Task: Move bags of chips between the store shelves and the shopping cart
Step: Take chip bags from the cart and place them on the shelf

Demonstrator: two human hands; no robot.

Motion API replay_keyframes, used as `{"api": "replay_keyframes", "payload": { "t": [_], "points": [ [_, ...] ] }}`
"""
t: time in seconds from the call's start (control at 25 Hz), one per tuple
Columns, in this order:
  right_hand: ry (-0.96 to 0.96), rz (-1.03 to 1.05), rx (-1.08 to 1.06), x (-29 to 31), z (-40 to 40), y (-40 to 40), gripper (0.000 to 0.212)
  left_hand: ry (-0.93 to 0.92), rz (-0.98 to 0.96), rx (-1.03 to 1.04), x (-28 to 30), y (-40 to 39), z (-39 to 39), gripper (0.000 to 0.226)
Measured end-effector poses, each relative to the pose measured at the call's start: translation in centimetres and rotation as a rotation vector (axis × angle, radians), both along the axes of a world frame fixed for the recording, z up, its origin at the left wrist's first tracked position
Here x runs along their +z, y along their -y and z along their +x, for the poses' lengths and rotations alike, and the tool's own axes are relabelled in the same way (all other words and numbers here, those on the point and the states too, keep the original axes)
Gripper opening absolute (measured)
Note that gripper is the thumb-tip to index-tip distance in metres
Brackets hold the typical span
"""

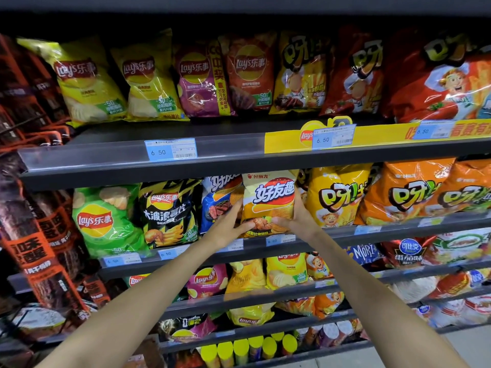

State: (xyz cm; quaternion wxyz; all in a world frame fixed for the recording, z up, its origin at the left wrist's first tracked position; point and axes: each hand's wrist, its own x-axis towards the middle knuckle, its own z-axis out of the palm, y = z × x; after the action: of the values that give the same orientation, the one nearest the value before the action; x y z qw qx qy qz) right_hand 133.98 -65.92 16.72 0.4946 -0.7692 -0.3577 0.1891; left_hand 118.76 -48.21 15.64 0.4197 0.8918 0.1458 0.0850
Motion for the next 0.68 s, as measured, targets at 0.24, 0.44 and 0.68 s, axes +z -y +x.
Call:
{"api": "replay_keyframes", "payload": {
  "t": [0.24,0.44,0.68],
  "points": [
    [0.033,-0.035,-0.004,0.1,0.5,0.5,0.102,-0.025,0.049,0.022,0.3,0.8,0.9,0.064],
    [0.044,-0.051,-0.07,-0.5,1.2,1.2,0.1,-0.025,0.058,0.022,0.1,1.9,2.0,0.068],
    [0.044,-0.023,-0.105,-0.7,1.0,1.2,0.099,-0.061,0.043,0.044,0.6,2.8,2.3,0.072]
  ]
}}
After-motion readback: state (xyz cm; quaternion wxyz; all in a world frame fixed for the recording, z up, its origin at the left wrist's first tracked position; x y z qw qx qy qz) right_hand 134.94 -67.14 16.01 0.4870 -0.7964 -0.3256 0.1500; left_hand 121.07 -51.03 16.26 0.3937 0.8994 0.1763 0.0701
